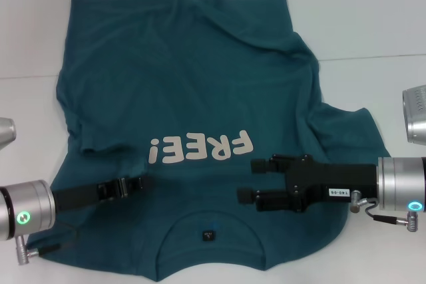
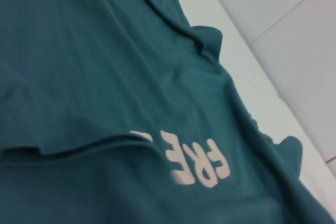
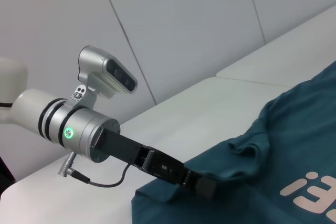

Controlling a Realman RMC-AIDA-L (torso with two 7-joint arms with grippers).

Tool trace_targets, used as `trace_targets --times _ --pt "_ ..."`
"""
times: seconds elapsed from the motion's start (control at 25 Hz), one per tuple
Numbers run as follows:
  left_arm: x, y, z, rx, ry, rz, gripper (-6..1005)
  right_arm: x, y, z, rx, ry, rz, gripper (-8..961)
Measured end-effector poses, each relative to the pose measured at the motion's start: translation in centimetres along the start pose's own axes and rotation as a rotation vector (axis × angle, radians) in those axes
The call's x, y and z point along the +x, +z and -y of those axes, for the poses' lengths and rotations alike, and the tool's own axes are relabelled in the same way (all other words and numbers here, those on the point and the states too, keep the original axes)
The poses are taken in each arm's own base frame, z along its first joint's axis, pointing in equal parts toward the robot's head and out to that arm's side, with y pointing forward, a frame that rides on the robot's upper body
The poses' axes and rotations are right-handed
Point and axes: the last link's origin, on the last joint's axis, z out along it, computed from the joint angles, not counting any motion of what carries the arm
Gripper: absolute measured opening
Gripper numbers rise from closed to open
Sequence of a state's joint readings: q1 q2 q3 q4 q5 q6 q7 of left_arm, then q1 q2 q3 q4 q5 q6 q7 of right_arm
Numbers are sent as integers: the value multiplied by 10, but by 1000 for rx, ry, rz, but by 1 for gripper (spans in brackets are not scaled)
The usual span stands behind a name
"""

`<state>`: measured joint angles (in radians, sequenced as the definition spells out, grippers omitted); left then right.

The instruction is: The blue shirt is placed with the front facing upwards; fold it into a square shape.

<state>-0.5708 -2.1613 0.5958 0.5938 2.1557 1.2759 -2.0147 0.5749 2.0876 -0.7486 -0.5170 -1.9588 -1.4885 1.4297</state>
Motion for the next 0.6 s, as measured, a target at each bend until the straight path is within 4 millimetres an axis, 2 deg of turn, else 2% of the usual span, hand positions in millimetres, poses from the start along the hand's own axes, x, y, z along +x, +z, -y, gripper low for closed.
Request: trace_targets --times 0.28,0.4,0.6 --pt "-4 3 -7 -54 -26 -1 42 0 0 0 0 -1 0 885" --pt "-4 3 -8 -63 -30 -7 259 0 0 0 1 -2 1 885" --pt "6 -3 -1 -29 -31 -73 359 -2 -1 1 4 -8 3 885"
